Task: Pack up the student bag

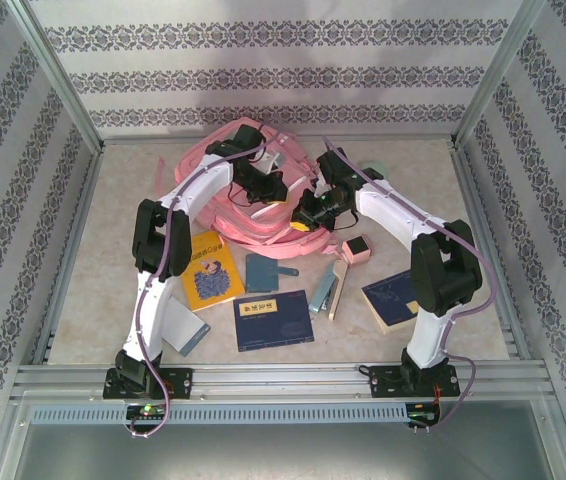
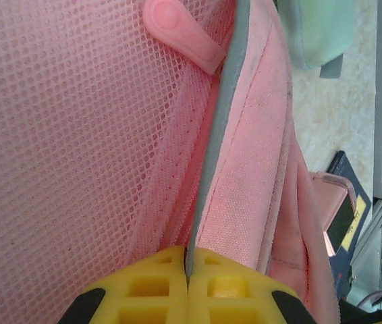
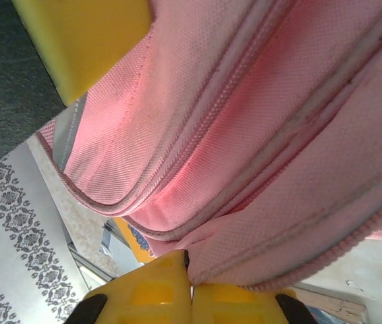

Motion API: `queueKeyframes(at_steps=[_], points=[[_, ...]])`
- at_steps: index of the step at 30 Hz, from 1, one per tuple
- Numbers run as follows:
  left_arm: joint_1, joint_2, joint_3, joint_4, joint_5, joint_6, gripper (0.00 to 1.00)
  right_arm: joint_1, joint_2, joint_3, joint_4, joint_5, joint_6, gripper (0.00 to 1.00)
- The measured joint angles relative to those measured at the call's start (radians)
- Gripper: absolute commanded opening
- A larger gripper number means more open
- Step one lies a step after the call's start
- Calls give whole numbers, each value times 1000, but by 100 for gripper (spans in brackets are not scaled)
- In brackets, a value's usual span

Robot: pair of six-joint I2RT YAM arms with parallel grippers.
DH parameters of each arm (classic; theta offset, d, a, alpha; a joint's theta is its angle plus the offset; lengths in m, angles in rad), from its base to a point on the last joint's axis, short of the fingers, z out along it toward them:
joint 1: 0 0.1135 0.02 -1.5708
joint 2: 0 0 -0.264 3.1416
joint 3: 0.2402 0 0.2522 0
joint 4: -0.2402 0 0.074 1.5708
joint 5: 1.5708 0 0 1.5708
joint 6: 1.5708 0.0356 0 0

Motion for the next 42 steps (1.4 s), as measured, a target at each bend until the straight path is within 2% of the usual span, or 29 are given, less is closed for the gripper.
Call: queueKeyframes(at_steps=[2,5,7,10,12,15,18,23,24,27,29,32,37,42], points=[[0,-3,7,0,-17,-3,0,-7,-13,-9,4,17,-7,54],[2,-23,7,4,-38,-32,0,-50,-89,-51,3,58,-10,55],[4,-49,8,8,-43,-51,0,-97,-159,-80,4,86,-5,49],[11,-90,28,10,-47,-69,0,-168,-227,-93,19,110,19,32],[20,-114,48,12,-46,-74,0,-203,-240,-117,60,111,51,20],[40,-152,53,19,-41,-85,0,-222,-212,-162,113,103,106,9],[63,-174,53,27,-25,-99,0,-220,-137,-164,165,71,154,2],[84,-179,38,51,17,-121,0,-191,14,-122,304,-11,261,0],[84,-179,29,56,23,-125,4,-179,47,-102,346,-30,292,0],[79,-179,5,61,25,-130,39,-143,113,-52,475,-68,378,0],[74,-189,-17,63,11,-146,47,-119,127,-33,547,-79,435,0],[52,-209,-26,50,-49,-154,53,-95,128,-14,627,-94,497,0],[-14,-264,0,-7,-210,-124,58,-75,128,-1,702,-118,555,0],[-34,-286,1,-42,-263,-93,60,-75,128,-9,740,-138,579,0]])
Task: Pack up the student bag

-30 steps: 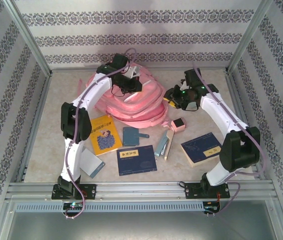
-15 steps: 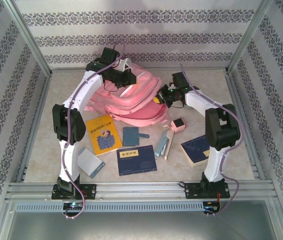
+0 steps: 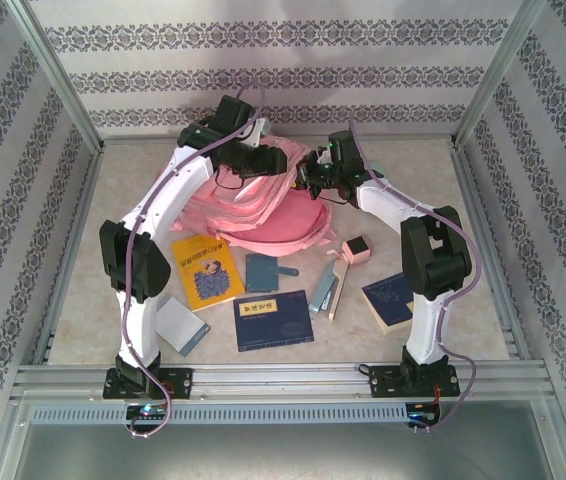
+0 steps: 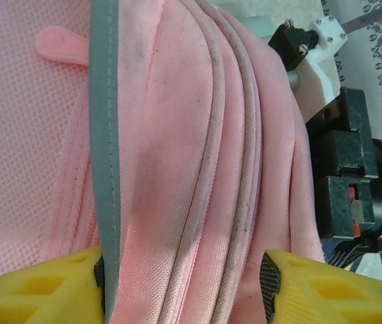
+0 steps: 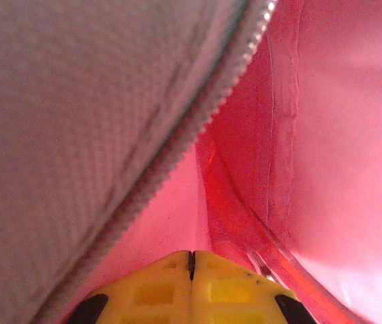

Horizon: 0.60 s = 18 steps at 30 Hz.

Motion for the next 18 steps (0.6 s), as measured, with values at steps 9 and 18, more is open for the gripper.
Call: queueKeyframes(at_steps=[9,18], points=[[-91,-25,0,-71,-230,72,61,0,0,-22,15,-7,7,0],[-127,-124,7,-154,-389,97,66,0,0,-43,25,-6,7,0]])
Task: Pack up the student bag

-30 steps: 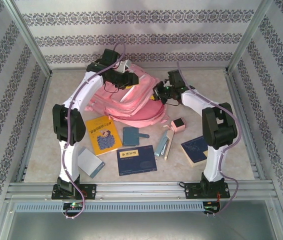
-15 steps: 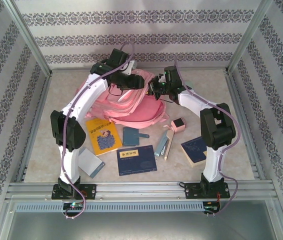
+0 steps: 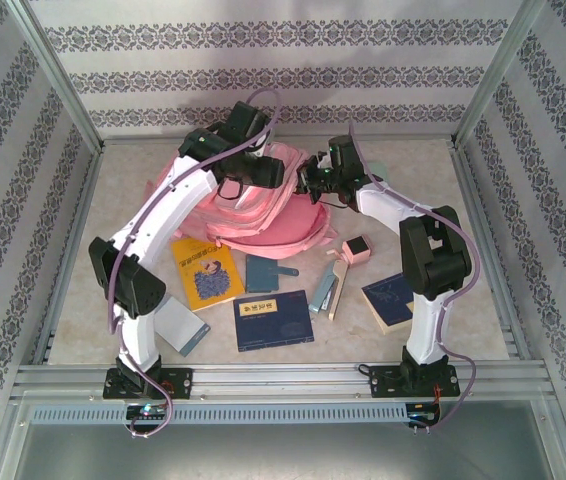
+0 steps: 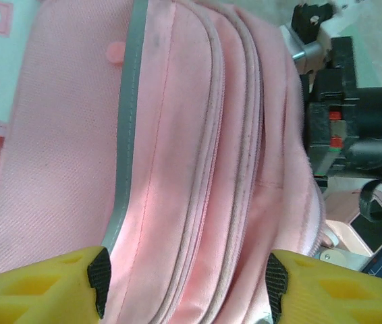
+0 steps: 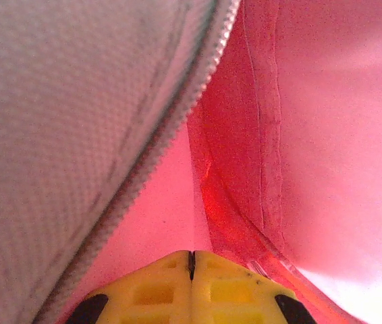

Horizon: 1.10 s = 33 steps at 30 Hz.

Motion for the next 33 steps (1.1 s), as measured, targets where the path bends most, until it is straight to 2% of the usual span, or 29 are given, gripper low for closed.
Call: queueKeyframes(at_steps=[3,8,13,19,23,24,27,29,33], points=[[-15,-20,0,-1,9,10,70,0,0,-5,0,0,0,0],[-71,-16,1,-3,23,33,71,0,0,-6,0,0,0,0],[-127,44,32,-10,-8,41,69,3,0,-10,2,1,1,0],[-130,133,79,-15,-87,40,64,18,0,-18,6,4,8,0],[-131,169,94,-16,-111,40,51,20,0,-25,8,4,13,0],[-131,175,94,-18,-117,39,44,19,0,-26,8,5,15,0],[-131,183,94,-26,-140,40,14,19,-2,-27,7,8,19,0],[-131,183,94,-32,-153,35,0,19,-6,-29,7,8,19,0],[-131,183,101,-42,-197,41,0,19,-30,-33,-22,18,-3,0]])
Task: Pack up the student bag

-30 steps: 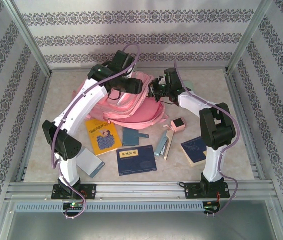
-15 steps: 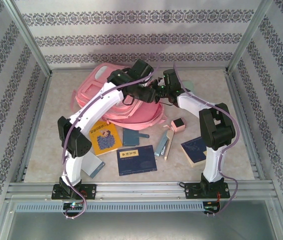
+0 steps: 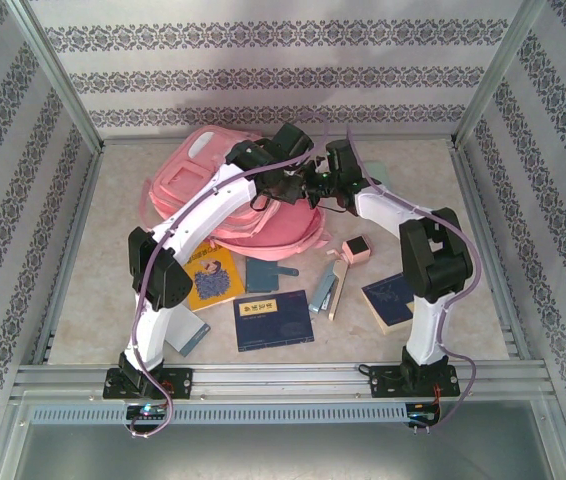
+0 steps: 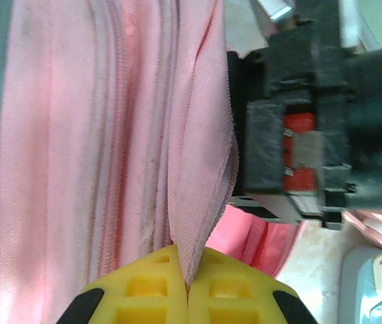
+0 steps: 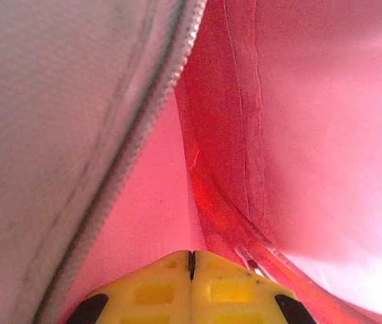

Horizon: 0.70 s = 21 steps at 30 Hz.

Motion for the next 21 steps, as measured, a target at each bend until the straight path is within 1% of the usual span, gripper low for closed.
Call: queueKeyframes(at_steps=[2,3,4,7,9,11,14,16,17,19,20,21], points=[[0,-3,3,-7,-31,2,0,0,-23,1,-46,14,-44,6],[0,-6,3,-11,-45,8,0,0,-42,3,-90,29,-83,13],[0,-10,3,-16,-57,17,0,0,-65,8,-138,47,-118,23],[0,-35,0,-16,-89,67,0,-1,-139,23,-271,103,-232,37],[1,-68,-17,-11,-113,106,0,-3,-201,31,-358,150,-314,45],[6,-100,-24,-11,-132,135,0,-3,-262,34,-433,202,-390,50],[37,-136,-19,-11,-135,143,0,-3,-351,34,-545,294,-510,58],[72,-145,-2,-13,-127,134,0,-3,-398,34,-623,369,-602,63],[89,-146,6,-12,-119,129,0,-3,-416,34,-661,406,-642,69],[126,-151,17,-12,-101,111,0,-2,-445,28,-734,483,-725,85],[140,-154,17,-12,-93,102,0,-2,-455,20,-763,515,-758,89],[158,-159,17,-12,-80,93,0,-2,-466,5,-792,544,-793,91]])
